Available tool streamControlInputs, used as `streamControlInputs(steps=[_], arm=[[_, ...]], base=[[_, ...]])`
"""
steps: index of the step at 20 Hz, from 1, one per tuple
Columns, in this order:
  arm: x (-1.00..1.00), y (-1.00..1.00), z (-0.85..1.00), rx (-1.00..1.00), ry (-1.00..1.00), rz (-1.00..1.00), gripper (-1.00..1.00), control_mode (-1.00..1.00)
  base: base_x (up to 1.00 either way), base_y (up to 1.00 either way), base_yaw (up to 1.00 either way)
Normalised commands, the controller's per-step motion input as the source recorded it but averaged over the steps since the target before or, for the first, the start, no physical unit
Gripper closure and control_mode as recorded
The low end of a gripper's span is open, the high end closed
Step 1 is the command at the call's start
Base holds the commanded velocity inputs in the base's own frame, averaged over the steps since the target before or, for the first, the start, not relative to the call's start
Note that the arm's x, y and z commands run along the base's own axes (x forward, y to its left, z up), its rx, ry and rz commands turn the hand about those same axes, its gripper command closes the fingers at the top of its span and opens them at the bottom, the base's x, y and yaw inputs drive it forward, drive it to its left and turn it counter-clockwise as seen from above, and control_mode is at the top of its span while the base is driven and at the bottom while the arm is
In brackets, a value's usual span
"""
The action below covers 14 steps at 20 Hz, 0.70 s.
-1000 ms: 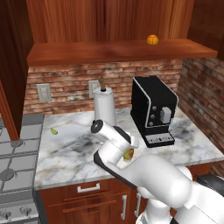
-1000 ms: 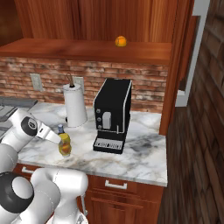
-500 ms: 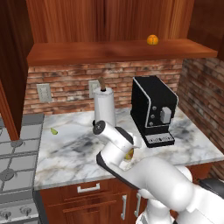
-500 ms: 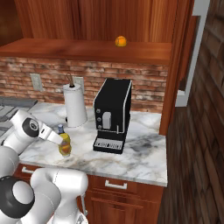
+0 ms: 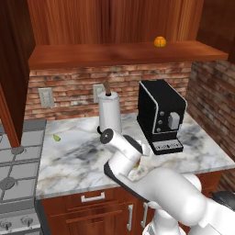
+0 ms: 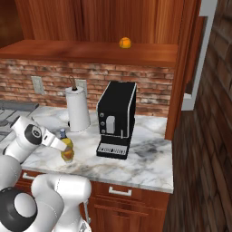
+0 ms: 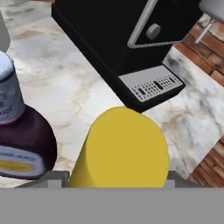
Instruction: Pick the mustard and condiment bottle from the counter and place them in the cabinet.
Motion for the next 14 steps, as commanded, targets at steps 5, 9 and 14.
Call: streamControlInputs(steps=[5, 9, 14], arm=[[0.0, 0.0, -0.08, 0.0, -0.01, 0.0, 1.0, -1.0], [0.0, 0.0, 0.02, 0.0, -0.03, 0.01, 1.0, -1.0], [0.0, 0.0, 0.47, 0.0, -0.06, 0.09, 1.0, -1.0]], base=[[0.0, 0.0, 0.0], [0.0, 0.0, 0.0], [0.0, 0.0, 0.0]])
